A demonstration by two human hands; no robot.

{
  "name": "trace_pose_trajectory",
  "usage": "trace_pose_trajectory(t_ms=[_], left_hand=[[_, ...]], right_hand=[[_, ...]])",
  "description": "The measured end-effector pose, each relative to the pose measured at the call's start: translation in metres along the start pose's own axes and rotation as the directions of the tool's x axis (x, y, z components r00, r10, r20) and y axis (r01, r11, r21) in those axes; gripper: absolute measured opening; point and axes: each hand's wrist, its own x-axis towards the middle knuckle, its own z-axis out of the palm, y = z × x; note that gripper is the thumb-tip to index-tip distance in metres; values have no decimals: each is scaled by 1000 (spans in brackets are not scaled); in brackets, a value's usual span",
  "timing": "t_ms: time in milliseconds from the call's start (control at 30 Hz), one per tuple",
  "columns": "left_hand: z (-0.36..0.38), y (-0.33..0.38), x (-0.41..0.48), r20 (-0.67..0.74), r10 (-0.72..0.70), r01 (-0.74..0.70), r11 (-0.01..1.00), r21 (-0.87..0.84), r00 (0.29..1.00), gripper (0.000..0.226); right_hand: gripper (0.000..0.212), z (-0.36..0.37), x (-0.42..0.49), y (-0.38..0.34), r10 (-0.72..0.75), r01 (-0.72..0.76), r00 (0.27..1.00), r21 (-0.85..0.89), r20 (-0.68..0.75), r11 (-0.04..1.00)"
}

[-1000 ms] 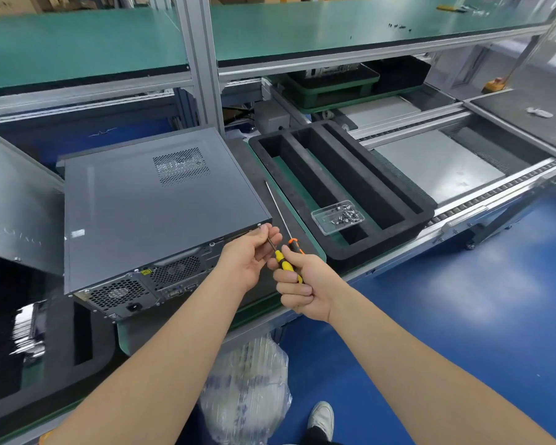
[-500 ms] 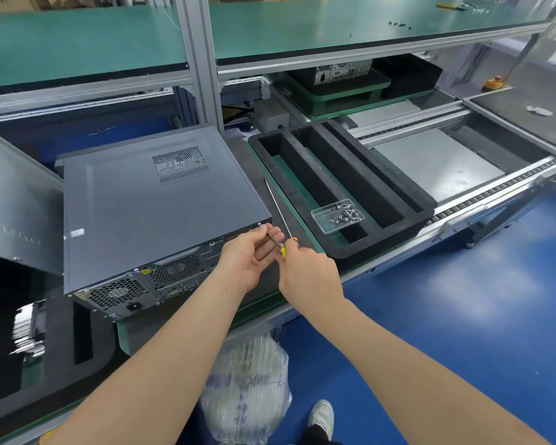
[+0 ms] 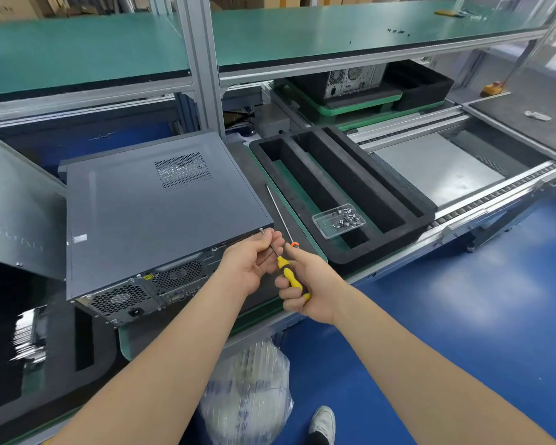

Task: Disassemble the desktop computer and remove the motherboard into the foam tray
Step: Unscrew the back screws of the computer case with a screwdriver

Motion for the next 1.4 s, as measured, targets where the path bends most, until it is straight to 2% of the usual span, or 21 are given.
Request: trace_pose_trajectory(t_ms=[67, 167, 233, 333, 400, 467, 500, 633, 700, 800, 867, 900, 933, 967, 1000, 1033, 1100, 1133, 1200, 1300, 1400], left_hand=[[-1, 0, 1, 14, -4, 4, 1000, -12, 1000, 11], [-2, 1, 0, 25, -9, 10, 1000, -22, 1000, 13], [-3, 2, -1, 33, -7, 8, 1000, -30, 999, 13], [-4, 2, -1, 31, -3, 5, 998, -66, 1000, 14], [-3, 1, -2, 35, -6, 9, 997, -78, 999, 14], [-2, 1, -3, 33, -4, 7, 997, -82, 999, 14], [-1, 1, -3, 31, -3, 6, 997, -83, 1000, 15], [1, 0, -4, 21, -4, 6, 995, -95, 1000, 16], [2, 0, -4, 11, -2, 3, 995, -97, 1000, 15], [2, 0, -5, -6, 5, -6, 996, -85, 1000, 18], [3, -1, -4, -11, 5, -6, 997, -77, 1000, 19], [3, -1, -3, -10, 5, -6, 997, -73, 1000, 19], [3, -1, -3, -7, 3, -4, 997, -73, 1000, 18], [3, 0, -2, -4, 0, 0, 997, -75, 1000, 17], [2, 0, -1, 2, -7, 7, 997, -72, 1000, 17], [1, 0, 0, 8, -14, 15, 998, -60, 1000, 16], [0, 1, 0, 25, -25, 26, 999, -37, 999, 16], [0, 2, 0, 30, -25, 27, 999, -40, 999, 17], [0, 2, 0, 32, -24, 26, 998, -53, 999, 17], [0, 2, -2, 41, -13, 16, 997, -70, 999, 14], [-1, 1, -2, 47, -10, 15, 995, -95, 999, 11]], right_hand=[[34, -5, -2, 4, 61, -103, 983, 242, 176, 965], [30, -5, 1, 7, 9, -69, 977, 277, 212, 958], [36, -3, 4, 7, -36, 16, 992, 162, 120, 987], [42, 1, 4, 6, -196, 168, 977, -260, -89, 951], [43, 5, 2, 5, -397, 216, 904, -629, -162, 747], [39, 7, 2, 4, -612, 164, 785, -919, -99, 359], [36, 6, 3, 5, -673, 118, 738, -973, -49, 200], [13, 10, 8, 13, -781, -131, 616, -966, 99, -225], [11, 12, 10, 18, -788, -213, 603, -926, 126, -311], [13, 8, 13, 18, -801, -159, 587, -953, 119, -258], [23, 5, 12, 15, -771, -16, 635, -997, 49, -76], [31, 6, 11, 11, -736, 78, 677, -993, -11, 87], [38, 7, 9, 6, -672, 173, 734, -931, -96, 322], [44, 7, 8, 2, -544, 223, 819, -772, -183, 595], [47, 6, 6, -2, -352, 191, 911, -535, -216, 823], [49, 4, 2, -3, -152, 99, 974, -293, -166, 951], [44, -4, -1, -3, 75, -80, 995, 87, 61, 993], [40, -7, -2, -2, 100, -132, 982, 204, 159, 970], [35, -10, 0, 2, 74, -144, 968, 288, 240, 947], [39, -8, 8, 6, 2, -31, 988, 186, 156, 982], [42, -7, 10, 9, -120, 115, 992, -125, -33, 986]])
